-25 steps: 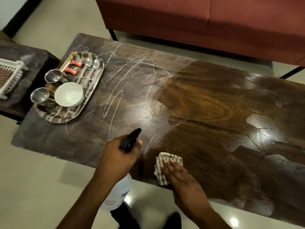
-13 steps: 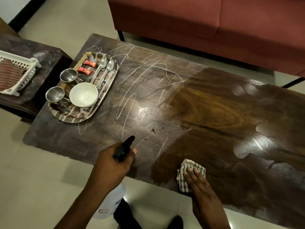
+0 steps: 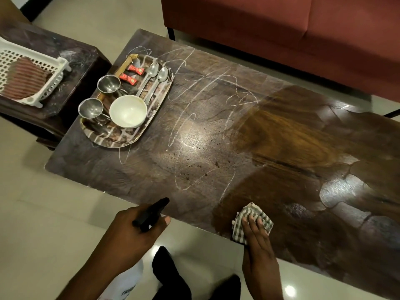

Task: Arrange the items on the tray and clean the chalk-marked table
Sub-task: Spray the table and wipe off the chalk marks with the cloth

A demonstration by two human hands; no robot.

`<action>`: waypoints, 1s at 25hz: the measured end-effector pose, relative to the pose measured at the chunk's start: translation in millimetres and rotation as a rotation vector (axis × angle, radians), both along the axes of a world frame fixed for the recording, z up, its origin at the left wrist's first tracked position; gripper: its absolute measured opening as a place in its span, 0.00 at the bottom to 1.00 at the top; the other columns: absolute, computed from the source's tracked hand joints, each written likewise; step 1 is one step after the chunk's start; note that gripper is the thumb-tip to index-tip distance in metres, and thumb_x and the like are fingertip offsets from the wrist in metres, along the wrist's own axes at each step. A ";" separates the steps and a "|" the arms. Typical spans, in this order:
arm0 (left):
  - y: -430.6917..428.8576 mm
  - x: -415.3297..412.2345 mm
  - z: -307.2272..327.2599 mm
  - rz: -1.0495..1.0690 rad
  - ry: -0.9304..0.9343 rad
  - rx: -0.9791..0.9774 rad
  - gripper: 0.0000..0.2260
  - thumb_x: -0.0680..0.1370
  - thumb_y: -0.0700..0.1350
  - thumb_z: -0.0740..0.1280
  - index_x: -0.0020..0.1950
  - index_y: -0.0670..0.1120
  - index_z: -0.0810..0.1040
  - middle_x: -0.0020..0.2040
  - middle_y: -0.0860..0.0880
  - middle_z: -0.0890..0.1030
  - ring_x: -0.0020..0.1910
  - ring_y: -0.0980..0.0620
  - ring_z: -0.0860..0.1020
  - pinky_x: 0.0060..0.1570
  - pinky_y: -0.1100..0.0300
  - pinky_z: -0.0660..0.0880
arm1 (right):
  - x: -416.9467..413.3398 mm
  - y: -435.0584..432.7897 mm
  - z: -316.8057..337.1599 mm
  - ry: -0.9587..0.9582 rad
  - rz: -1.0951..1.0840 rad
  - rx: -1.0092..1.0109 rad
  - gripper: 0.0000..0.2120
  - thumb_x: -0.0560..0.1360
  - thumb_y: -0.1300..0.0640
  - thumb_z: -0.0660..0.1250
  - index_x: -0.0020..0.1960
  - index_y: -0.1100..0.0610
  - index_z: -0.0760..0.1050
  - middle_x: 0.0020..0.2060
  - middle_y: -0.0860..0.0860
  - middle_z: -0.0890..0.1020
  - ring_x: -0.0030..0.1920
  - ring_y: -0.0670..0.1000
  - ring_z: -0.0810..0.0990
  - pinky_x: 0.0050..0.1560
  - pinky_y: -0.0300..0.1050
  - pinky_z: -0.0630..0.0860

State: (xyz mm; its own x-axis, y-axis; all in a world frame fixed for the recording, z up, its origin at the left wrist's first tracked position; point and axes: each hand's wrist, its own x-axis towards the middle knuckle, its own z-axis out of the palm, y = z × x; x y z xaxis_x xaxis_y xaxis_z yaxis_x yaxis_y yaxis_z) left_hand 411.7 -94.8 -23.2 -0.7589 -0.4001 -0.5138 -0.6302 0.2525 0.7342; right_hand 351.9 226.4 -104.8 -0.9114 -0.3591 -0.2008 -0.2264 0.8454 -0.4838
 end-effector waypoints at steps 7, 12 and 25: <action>1.9 32.2 -6.5 -0.050 -0.101 0.029 0.09 0.77 0.54 0.75 0.56 0.56 0.88 0.37 0.49 0.84 0.37 0.48 0.80 0.46 0.56 0.77 | 25.1 -38.4 -5.9 -0.026 0.202 -0.009 0.37 0.77 0.72 0.69 0.81 0.48 0.69 0.81 0.48 0.68 0.83 0.53 0.62 0.78 0.53 0.69; -6.0 49.7 0.1 -0.021 -0.041 0.078 0.07 0.76 0.51 0.77 0.53 0.54 0.86 0.40 0.51 0.84 0.28 0.57 0.71 0.38 0.61 0.74 | -28.9 1.2 -9.6 0.085 0.419 0.044 0.35 0.75 0.68 0.64 0.81 0.53 0.69 0.82 0.51 0.68 0.83 0.54 0.64 0.76 0.57 0.72; -51.1 -6.2 13.3 0.181 0.038 0.046 0.06 0.74 0.49 0.79 0.48 0.52 0.86 0.42 0.54 0.87 0.27 0.54 0.80 0.27 0.71 0.74 | 38.5 -180.7 -21.8 0.106 0.425 -0.012 0.32 0.73 0.66 0.62 0.77 0.56 0.73 0.77 0.56 0.75 0.79 0.61 0.70 0.77 0.57 0.70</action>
State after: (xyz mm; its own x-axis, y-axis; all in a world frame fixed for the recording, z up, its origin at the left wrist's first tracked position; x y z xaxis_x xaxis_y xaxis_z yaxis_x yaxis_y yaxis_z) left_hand 405.5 -145.9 -9.9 -0.6960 -0.5089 -0.5066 -0.6335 0.1032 0.7668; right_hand 390.3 45.7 -126.6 -0.6976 -0.7083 -0.1075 -0.6020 0.6609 -0.4482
